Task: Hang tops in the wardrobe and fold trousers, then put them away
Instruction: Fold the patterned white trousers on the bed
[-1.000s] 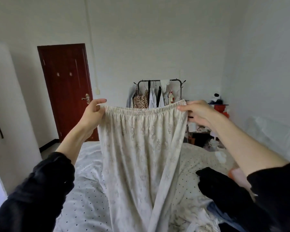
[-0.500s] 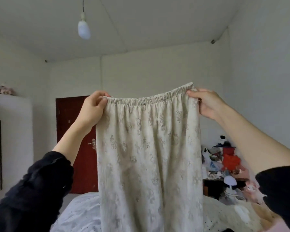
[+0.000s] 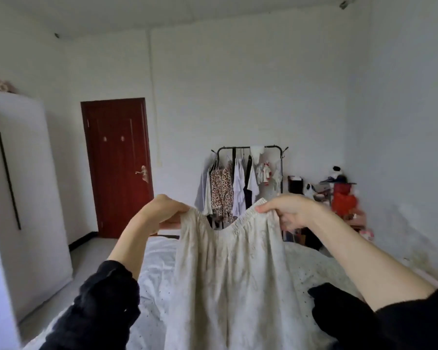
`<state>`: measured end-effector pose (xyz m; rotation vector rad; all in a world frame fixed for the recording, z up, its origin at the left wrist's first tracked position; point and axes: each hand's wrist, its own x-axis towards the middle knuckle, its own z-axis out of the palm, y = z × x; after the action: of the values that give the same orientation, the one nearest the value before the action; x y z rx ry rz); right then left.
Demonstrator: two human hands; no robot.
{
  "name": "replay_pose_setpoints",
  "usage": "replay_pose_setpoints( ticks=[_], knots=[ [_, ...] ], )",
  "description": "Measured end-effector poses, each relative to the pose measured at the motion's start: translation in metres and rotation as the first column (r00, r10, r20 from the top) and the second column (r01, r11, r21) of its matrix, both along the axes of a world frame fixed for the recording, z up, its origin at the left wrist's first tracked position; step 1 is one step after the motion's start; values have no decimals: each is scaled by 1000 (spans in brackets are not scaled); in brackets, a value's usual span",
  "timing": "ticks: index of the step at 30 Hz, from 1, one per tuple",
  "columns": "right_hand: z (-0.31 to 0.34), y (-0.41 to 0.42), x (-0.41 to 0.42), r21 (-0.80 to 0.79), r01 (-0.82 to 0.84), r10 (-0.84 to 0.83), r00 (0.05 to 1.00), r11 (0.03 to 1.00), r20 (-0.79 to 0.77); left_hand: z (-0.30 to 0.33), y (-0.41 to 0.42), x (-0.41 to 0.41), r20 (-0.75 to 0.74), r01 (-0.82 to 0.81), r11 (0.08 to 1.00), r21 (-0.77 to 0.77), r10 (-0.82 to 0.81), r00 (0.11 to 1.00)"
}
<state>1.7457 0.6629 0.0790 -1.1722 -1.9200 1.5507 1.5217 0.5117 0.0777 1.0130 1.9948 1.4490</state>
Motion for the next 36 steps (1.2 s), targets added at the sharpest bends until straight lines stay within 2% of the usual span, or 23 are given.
replay_pose_setpoints(
  ticks=[6, 8, 13, 16, 19, 23, 27, 32, 36],
  knots=[
    [-60, -37, -28, -28, 88, -92, 981, 996, -170, -58, 14, 41, 287, 70, 993, 97, -95, 953],
    [-76, -43, -28, 43, 70, -62, 984, 997, -169, -73, 14, 48, 305, 103, 992, 76, -122, 945],
    [-107, -55, -22, 269, -62, 79, 995, 961, -55, -100, 16, 61, 242, 170, 985, 5, -166, 956],
    [-121, -56, -15, 325, -129, 147, 989, 937, -31, -111, 16, 66, 243, 172, 985, 10, -169, 955],
    [-127, -59, -14, 367, -149, 164, 986, 918, -10, -113, 15, 69, 131, 208, 977, -37, -202, 971],
    [-127, -52, -13, 372, -81, 107, 993, 925, -52, -107, 17, 75, -55, 309, 943, -120, -317, 947],
    [-122, -49, -12, 380, -44, 92, 990, 924, -109, -101, 15, 74, -166, 350, 930, -110, -365, 916],
    [-126, -44, -10, 346, 1, 51, 988, 938, -143, -105, 13, 70, -227, 418, 902, -104, -431, 873],
    [-122, -40, -3, 298, 2, 60, 978, 955, -199, -116, 11, 60, -260, 427, 904, -29, -420, 870]
  ],
)
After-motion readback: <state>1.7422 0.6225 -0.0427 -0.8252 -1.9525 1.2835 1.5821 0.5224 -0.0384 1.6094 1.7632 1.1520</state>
